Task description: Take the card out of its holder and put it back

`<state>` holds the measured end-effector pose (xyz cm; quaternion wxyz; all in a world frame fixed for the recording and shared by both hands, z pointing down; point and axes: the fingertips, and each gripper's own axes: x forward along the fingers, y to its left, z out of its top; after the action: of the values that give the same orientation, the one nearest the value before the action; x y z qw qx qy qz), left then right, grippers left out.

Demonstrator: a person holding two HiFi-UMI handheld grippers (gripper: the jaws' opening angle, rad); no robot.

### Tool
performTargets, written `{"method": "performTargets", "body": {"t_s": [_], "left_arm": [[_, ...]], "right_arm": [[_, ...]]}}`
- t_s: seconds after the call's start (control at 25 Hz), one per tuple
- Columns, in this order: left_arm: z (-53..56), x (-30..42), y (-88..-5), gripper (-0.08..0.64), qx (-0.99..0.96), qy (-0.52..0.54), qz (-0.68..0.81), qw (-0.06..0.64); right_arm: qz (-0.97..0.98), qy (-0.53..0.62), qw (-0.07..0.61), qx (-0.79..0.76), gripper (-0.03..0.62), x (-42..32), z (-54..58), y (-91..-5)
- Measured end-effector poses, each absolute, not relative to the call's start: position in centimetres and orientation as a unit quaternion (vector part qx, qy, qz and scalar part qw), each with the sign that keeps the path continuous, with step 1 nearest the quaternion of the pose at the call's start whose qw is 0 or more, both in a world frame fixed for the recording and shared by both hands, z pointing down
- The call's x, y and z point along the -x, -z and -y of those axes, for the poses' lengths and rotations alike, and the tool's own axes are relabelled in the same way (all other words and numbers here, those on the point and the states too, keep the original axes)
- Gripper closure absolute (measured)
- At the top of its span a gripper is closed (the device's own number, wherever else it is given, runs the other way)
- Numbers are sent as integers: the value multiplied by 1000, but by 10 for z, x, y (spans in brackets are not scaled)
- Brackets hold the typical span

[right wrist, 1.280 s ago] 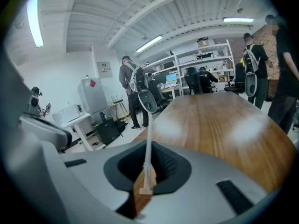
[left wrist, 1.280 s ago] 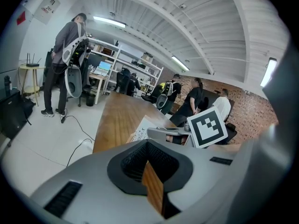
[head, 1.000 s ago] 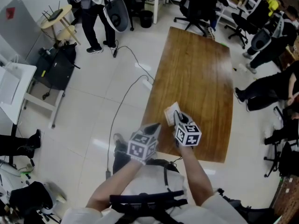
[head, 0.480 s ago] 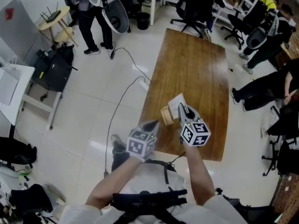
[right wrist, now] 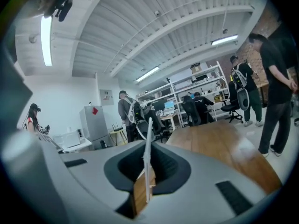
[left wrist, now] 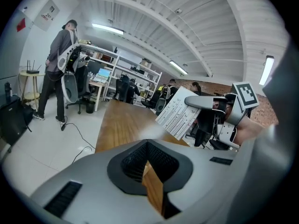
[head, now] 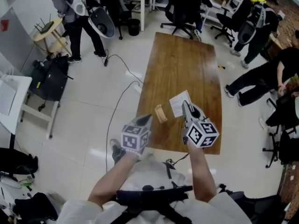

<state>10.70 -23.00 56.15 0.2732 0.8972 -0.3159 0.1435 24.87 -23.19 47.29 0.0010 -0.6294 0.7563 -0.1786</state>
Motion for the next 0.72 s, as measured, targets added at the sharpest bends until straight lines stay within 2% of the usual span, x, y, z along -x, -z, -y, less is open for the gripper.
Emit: {"method": "performTargets", "body": {"t_s": [0.2, 0.72], "left_arm": [[225, -120, -550, 568, -904, -138, 306, 264], [206, -135, -555, 568, -911, -145, 287, 261]], "right_arm": [[-740, 181, 17, 648, 572, -262, 199, -465], [-700, 223, 25, 678, 572, -269, 148, -509]]}}
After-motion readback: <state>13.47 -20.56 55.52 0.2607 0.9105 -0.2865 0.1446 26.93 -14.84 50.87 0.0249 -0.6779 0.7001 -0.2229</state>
